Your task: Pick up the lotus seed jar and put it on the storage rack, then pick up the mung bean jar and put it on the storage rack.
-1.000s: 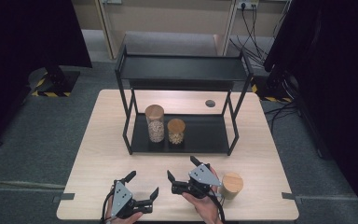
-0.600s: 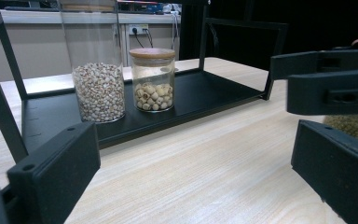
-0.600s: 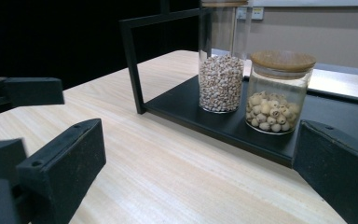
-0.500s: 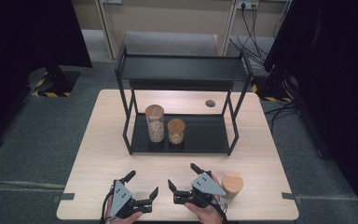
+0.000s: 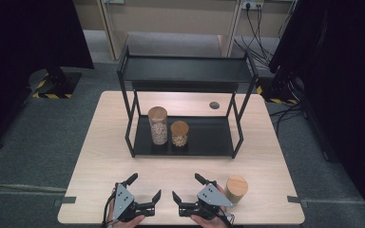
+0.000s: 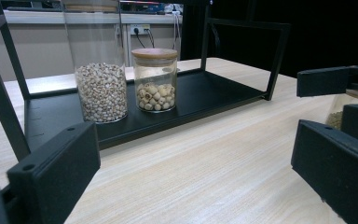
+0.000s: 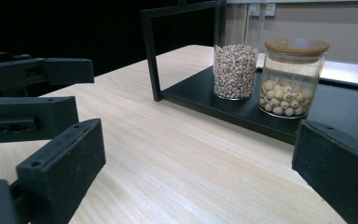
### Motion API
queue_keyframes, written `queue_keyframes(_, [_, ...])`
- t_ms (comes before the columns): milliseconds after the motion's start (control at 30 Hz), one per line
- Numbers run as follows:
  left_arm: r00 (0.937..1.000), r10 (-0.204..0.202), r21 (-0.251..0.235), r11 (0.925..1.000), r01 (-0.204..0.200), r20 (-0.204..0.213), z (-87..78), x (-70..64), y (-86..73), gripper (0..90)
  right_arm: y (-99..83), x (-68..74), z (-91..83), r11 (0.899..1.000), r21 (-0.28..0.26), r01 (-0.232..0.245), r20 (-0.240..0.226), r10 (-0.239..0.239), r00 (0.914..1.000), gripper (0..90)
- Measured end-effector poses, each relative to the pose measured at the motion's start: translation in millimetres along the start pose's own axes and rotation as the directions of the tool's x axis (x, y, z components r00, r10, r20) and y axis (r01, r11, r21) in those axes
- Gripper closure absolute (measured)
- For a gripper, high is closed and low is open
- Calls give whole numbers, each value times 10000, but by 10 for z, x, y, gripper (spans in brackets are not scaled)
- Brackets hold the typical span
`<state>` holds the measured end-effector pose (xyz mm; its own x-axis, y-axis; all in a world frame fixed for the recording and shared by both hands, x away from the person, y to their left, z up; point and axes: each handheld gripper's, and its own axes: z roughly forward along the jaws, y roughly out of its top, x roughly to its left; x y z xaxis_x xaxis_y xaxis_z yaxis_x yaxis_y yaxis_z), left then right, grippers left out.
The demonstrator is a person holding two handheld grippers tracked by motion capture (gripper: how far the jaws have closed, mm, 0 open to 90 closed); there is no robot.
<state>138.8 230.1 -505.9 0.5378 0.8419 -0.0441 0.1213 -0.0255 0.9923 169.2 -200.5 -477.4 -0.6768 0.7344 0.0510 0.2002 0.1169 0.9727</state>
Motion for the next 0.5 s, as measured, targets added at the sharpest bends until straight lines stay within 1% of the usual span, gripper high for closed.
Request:
queue_keyframes(367, [10000,-4,-12,10000,4,-20,-3,1,-1,7,4,21,-32,10000,-82,22,-103,-23,9999,28])
queue_keyframes(500, [10000,-11,-9,10000,11,-13,2,3,-1,8,-20,25,-75,10000,-27,19,-137,-19,9999,28])
